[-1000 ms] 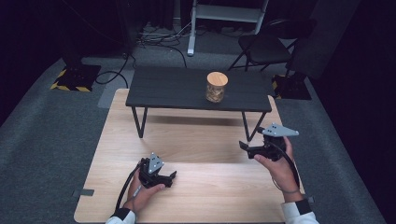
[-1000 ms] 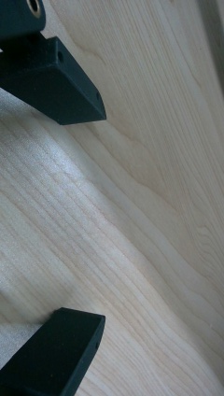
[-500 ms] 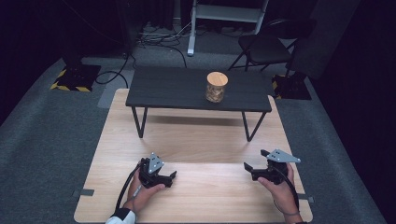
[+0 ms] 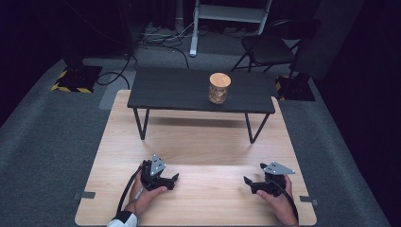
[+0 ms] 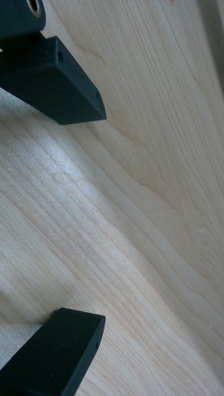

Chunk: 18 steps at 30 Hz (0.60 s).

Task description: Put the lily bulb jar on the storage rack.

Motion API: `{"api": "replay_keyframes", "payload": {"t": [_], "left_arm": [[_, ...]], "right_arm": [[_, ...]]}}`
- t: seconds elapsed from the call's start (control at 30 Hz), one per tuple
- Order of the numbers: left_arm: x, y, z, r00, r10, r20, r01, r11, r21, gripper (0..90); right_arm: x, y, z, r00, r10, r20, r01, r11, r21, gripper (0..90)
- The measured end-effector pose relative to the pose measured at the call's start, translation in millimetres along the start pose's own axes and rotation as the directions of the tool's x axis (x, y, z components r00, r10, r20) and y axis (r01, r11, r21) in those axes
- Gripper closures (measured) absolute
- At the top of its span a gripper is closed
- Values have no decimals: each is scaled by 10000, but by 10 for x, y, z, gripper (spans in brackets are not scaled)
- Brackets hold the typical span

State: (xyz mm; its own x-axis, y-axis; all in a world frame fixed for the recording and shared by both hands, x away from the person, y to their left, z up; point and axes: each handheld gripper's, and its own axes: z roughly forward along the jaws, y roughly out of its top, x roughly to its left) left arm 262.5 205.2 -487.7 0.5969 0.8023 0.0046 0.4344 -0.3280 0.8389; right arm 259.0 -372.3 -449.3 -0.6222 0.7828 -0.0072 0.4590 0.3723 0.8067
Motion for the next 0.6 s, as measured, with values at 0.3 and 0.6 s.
{"api": "replay_keyframes", "payload": {"t": [0.3, 0.6], "left_arm": [[0, 0, 0, 10000, 4, -1, -4, 10000, 1, 36], [0, 0, 0, 10000, 3, -2, -3, 10000, 3, 36]], "right_arm": [[38, -82, 46, 10000, 1, 68, -4, 9991, 434, 58], [40, -124, 49, 9999, 55, 88, -59, 9987, 504, 54]]}}
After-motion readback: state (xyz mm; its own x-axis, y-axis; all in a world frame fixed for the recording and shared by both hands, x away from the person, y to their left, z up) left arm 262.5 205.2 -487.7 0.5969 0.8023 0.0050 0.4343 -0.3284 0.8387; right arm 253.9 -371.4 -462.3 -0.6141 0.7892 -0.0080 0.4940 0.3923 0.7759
